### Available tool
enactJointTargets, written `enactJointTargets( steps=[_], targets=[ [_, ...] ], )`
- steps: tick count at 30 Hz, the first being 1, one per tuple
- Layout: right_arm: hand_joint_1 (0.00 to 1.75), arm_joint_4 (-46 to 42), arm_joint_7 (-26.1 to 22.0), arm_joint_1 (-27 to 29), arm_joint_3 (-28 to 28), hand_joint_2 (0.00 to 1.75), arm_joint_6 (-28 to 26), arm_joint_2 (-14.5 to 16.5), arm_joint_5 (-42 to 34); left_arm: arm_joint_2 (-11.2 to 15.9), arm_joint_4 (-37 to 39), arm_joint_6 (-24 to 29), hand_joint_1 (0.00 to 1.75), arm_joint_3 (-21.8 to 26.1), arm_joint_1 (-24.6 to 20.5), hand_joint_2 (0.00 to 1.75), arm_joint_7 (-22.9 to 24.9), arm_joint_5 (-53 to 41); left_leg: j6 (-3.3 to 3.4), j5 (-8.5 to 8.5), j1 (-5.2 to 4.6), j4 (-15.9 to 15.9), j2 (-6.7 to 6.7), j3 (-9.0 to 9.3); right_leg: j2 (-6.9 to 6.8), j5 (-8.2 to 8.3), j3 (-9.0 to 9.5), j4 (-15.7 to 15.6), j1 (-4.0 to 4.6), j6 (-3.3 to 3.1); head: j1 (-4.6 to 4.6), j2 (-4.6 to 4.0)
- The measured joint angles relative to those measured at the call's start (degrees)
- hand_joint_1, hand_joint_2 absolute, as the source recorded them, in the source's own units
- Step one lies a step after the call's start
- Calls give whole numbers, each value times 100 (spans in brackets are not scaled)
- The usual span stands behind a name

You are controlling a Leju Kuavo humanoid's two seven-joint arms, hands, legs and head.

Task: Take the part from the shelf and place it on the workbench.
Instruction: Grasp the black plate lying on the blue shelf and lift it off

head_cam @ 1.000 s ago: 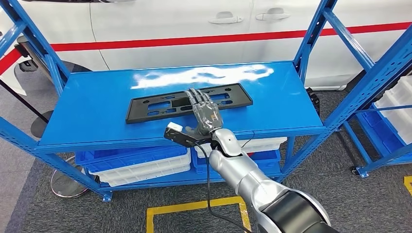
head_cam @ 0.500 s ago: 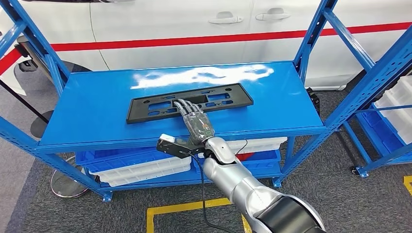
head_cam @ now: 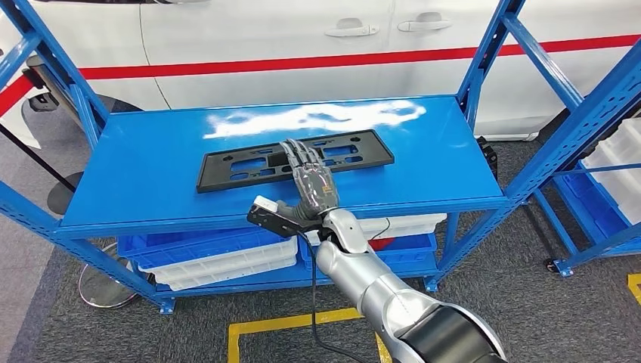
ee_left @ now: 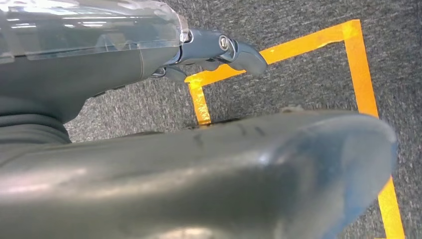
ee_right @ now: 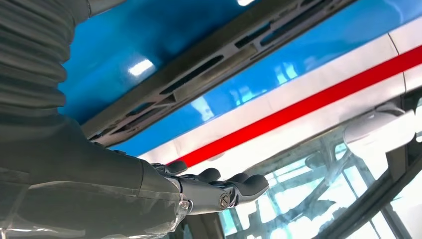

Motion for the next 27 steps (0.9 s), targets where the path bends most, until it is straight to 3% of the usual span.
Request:
enactJointTargets(
  steps=[6, 9, 11, 13, 14, 15, 16, 18, 19, 20, 22, 24, 25, 27],
  targets=[
    [0, -50, 93, 44, -24, 175, -8, -39, 76, 0, 0, -79, 0, 0, -11, 0, -3, -44, 46, -7, -14, 38, -1, -32, 2, 24, -11, -14, -16, 44, 0, -1],
    [0, -80, 112, 49, -28, 175, -2, -50, 89, -7, 0, -101, 0, 0, -21, 0, -44, -46, 136, 58, 20, -65, 14, 0, -2, -5, -28, 19, -7, 102, 1, 1],
    [0, -98, 121, 48, -36, 175, 1, -68, 95, -16, 0, -116, 0, 0, -31, 0, -71, -45, 193, 108, 47, -149, 29, 31, -6, -219, -248, 437, 9, 114, 1, 1],
    [0, -96, 124, 85, -48, 175, 4, -98, 98, -17, 0, -138, 0, 1, -32, 0, -84, -45, 210, 113, 33, -158, 29, 26, -5, -500, -687, 1199, 15, 112, 1, 1],
    [0, -96, 127, 118, -54, 175, 6, -117, 98, -17, 0, -150, 0, 1, -29, 0, -88, -45, 210, 108, 30, -156, 26, 26, -5, -544, -877, 1485, 14, 112, 1, 1],
    [0, -95, 129, 145, -57, 175, 11, -134, 99, -17, 0, -160, 0, 2, -26, 0, -90, -44, 206, 98, 28, -152, 22, 32, -6, -472, -980, 1576, 13, 109, 1, 1],
    [0, -95, 131, 160, -60, 175, 16, -147, 99, -18, 0, -171, 0, 2, -25, 0, -92, -43, 196, 82, 28, -146, 16, 46, -7, -274, -967, 1422, 12, 100, 0, 1],
    [0, -95, 132, 167, -62, 175, 26, -161, 101, -22, 1, -190, 0, 3, -24, 0, -100, -37, 159, 28, 28, -126, 10, 80, -10, 218, -700, 681, 15, 58, 1, -1],
    [0, -93, 132, 167, -63, 175, 29, -166, 101, -26, 3, -195, 0, 4, -30, 0, -108, -34, 131, -3, 20, -104, 9, 85, -8, 366, -569, 345, 28, 34, 0, -1],
    [0, -92, 131, 172, -64, 175, 33, -171, 101, -29, 6, -197, 0, 7, -35, 0, -116, -30, 100, -23, 18, -86, 9, 74, -4, 415, -498, 153, 41, 9, 1, -1],
    [0, -90, 130, 187, -65, 175, 40, -181, 102, -32, 10, -197, 0, 14, -47, 0, -128, -26, 37, -40, 16, -69, 12, 41, 10, 378, -486, 61, 66, -36, 1, 0],
    [0, -94, 133, 196, -66, 175, 43, -184, 103, -31, 11, -197, 0, 18, -48, 0, -137, -23, -24, -93, 23, -40, 17, 24, 12, 373, -461, 17, 38, -89, 2, 0],
    [0, -96, 134, 190, -67, 175, 45, -184, 106, -31, 11, -197, 0, 19, -49, 0, -141, -23, -56, -177, 28, 98, 19, -32, 7, 373, -435, -11, 20, -114, 1, 0],
    [0, -96, 141, 184, -67, 175, 50, -183, 112, -30, 12, -197, 0, 20, -49, 0, -147, -25, -119, -454, 58, 715, 22, -340, -10, 358, -394, -37, 4, -156, 2, -1]
  ],
)
